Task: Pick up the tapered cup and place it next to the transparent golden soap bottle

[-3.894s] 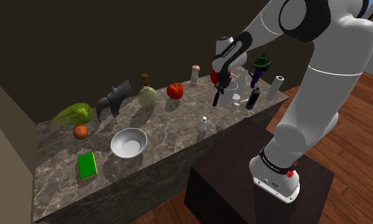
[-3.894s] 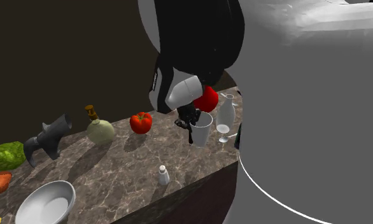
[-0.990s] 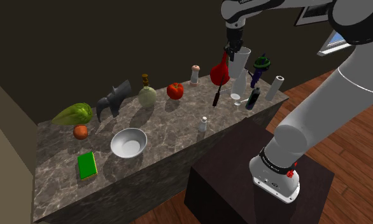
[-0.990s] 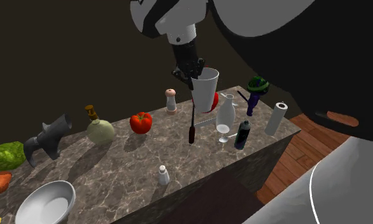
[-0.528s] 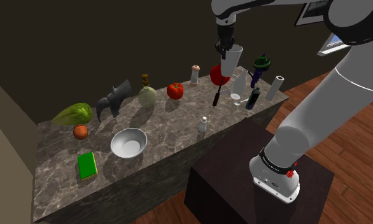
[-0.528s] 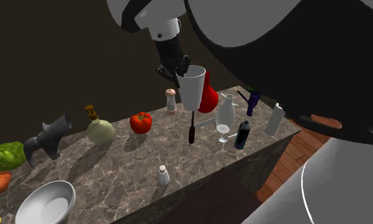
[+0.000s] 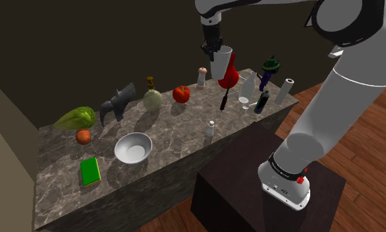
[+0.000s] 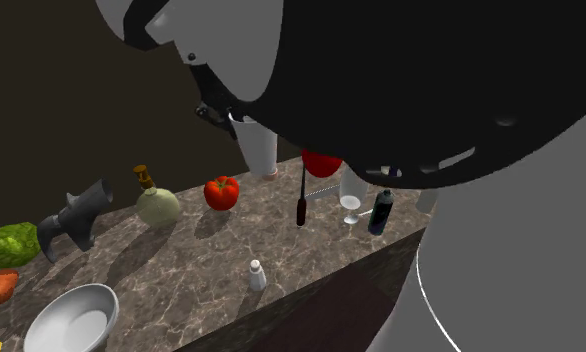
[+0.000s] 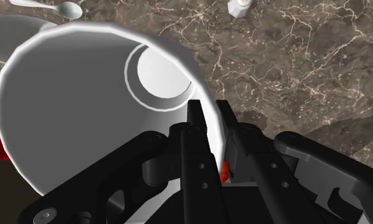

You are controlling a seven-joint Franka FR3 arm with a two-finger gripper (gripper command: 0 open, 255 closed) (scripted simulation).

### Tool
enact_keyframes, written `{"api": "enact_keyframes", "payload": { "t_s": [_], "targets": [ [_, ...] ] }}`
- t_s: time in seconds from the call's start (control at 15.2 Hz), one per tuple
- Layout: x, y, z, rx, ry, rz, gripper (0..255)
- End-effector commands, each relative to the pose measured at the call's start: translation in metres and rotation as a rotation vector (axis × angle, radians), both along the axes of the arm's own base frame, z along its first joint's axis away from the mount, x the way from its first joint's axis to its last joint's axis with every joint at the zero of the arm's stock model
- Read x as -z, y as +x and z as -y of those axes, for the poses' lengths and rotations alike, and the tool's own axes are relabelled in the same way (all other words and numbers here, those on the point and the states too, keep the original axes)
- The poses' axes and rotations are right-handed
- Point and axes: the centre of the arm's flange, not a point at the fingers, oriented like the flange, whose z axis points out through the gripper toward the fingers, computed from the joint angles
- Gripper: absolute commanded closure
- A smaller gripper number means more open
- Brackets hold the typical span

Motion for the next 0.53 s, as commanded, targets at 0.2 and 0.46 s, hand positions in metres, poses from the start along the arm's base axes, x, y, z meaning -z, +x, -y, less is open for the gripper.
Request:
{"api": "enact_keyframes", "payload": {
  "t_s": [0.2, 0.46],
  "targets": [
    [-0.002, 0.04, -0.055, 0.001, 0.0, 0.001, 255],
    [-0.002, 0.07, -0.098, 0.001, 0.0, 0.001, 255]
  ]
}}
